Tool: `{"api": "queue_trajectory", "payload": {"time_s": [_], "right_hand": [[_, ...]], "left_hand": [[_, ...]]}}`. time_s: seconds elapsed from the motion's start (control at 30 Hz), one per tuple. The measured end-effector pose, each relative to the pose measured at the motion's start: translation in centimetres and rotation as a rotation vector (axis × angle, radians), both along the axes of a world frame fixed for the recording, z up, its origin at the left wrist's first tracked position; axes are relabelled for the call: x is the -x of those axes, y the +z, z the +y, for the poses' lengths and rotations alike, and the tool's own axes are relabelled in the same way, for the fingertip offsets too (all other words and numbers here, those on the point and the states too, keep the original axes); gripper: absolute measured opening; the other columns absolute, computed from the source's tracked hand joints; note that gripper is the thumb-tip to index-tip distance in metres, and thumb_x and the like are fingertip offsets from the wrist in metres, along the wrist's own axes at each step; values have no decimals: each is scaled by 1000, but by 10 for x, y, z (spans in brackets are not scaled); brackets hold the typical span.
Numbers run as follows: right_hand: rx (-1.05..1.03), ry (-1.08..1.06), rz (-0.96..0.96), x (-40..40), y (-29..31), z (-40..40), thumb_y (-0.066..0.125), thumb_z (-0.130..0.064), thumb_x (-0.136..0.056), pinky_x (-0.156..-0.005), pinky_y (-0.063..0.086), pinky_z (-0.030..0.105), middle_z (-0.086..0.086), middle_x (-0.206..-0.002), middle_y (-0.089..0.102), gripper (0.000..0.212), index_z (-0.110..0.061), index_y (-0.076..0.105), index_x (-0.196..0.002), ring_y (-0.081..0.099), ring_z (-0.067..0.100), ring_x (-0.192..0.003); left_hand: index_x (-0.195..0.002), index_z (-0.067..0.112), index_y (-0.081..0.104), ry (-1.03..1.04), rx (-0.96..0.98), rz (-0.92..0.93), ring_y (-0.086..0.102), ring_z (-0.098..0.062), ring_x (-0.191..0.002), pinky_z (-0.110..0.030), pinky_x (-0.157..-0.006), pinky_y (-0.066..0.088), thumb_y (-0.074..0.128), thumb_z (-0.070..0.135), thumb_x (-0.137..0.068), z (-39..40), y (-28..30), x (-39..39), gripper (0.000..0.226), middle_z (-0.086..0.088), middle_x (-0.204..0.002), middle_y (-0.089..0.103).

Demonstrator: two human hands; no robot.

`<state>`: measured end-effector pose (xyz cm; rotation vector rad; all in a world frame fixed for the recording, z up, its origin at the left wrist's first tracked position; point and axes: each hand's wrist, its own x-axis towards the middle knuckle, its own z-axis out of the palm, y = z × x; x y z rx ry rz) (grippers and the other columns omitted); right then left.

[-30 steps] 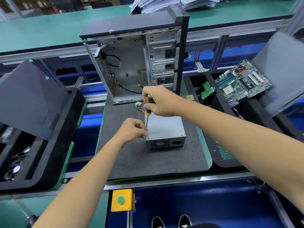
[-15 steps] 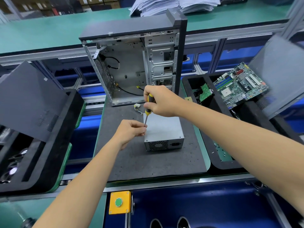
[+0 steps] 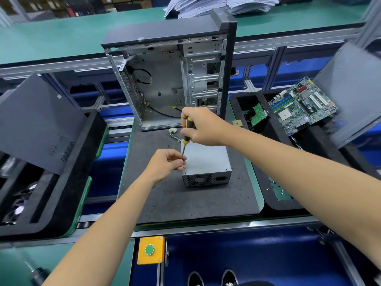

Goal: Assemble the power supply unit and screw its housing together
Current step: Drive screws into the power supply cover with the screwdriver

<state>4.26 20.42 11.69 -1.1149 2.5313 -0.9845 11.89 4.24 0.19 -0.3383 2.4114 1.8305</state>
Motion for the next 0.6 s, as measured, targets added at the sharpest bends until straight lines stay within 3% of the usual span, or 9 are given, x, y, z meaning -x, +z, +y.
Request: {"api": "queue_trajectory", "payload": {"time_s": [0.23, 0.4, 0.6], "right_hand": [[-54, 26, -6, -1, 1, -2, 61, -13, -90, -71, 56, 40, 4, -81, 68, 9, -11, 52, -89, 68, 19, -80], [-102, 48, 34, -6, 1, -2, 61, -14, -90, -65, 52, 35, 4, -85, 68, 10, -13, 51, -87, 65, 18, -77], [-138, 104, 71, -13, 2, -4, 60, -12, -90, -72, 53, 41, 2, -84, 64, 10, -12, 51, -87, 63, 21, -82]], "left_hand": [[-77, 17, 63, -130, 296, 28, 60, -10, -61, -16, -63, 49, 60, -4, -88, 2, 1, 0, 23, -4, -75, 67], [-76, 23, 60, -190, 427, 47, 56, -4, -64, -10, -63, 45, 61, 1, -88, 4, 1, -1, 25, 4, -76, 63], [-77, 26, 63, -254, 561, 94, 53, -2, -64, -8, -58, 41, 62, 9, -83, 4, 4, -4, 18, 9, -73, 62]]}}
